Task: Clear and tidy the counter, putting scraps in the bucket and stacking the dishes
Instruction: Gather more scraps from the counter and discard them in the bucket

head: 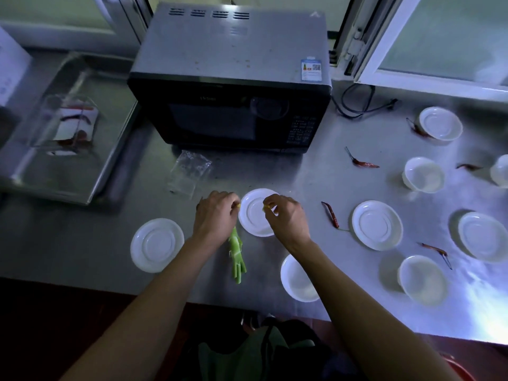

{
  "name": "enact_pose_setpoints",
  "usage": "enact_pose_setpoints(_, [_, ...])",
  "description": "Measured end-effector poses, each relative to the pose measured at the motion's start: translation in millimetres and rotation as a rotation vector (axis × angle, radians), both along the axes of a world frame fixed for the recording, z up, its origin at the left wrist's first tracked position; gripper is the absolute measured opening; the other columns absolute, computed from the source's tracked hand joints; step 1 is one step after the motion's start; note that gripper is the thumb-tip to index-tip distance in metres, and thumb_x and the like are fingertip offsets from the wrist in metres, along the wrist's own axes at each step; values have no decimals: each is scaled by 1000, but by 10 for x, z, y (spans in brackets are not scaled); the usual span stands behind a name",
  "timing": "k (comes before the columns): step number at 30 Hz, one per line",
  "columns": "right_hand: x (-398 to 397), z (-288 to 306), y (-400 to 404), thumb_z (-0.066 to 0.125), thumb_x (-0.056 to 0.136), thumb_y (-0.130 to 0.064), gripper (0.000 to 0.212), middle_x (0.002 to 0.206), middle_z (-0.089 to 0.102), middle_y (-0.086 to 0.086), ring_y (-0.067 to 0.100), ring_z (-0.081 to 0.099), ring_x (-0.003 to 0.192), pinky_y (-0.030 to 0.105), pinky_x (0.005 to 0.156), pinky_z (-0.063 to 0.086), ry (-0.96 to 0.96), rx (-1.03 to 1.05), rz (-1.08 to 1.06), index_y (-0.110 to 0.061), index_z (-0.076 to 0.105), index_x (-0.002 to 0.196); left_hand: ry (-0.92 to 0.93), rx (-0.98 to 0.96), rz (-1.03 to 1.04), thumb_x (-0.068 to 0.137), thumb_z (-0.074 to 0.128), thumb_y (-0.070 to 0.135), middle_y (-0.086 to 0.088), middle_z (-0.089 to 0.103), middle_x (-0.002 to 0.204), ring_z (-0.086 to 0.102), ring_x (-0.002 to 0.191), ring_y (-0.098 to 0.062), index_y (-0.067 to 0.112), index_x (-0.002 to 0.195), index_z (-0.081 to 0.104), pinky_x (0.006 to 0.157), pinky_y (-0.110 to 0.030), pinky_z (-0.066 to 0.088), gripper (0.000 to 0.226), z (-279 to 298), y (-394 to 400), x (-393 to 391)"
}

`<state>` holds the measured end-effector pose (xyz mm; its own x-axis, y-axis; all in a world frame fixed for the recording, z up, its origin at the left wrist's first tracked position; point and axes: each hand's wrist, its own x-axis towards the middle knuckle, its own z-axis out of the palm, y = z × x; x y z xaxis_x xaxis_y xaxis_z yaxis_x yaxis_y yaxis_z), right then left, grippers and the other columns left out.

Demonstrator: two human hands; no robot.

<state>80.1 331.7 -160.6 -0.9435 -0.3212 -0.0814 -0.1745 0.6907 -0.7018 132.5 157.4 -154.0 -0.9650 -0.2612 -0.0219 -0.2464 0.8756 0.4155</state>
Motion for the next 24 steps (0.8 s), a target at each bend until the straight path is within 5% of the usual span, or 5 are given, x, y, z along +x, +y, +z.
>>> enact_pose_setpoints(10, [656,189,454,62,91,-9,14,92,71,10,34,63,84,46,78,50,78,128,-92,-9,71,102,66,48,-267,89,62,16,0,68,85,57,87,-26,17,90,67,71,-42,49,5,21,327,344])
enact_pose_setpoints(14, [1041,228,786,63,90,-10,12,91,71,5,29,63,83,43,77,51,77,122,-229,-11,72,98,74,54,-394,90,61,16,0,65,80,57,85,-25,17,88,66,64,-38,47,5,3,566,490])
enact_pose_setpoints(24, [1863,225,2001,67,89,-13,8,87,70,4,26,63,77,41,70,52,90,149,-587,-14,72,94,61,61,-751,88,63,17,-2,69,93,58,94,-27,16,93,67,74,-41,49,6,101,1787,595])
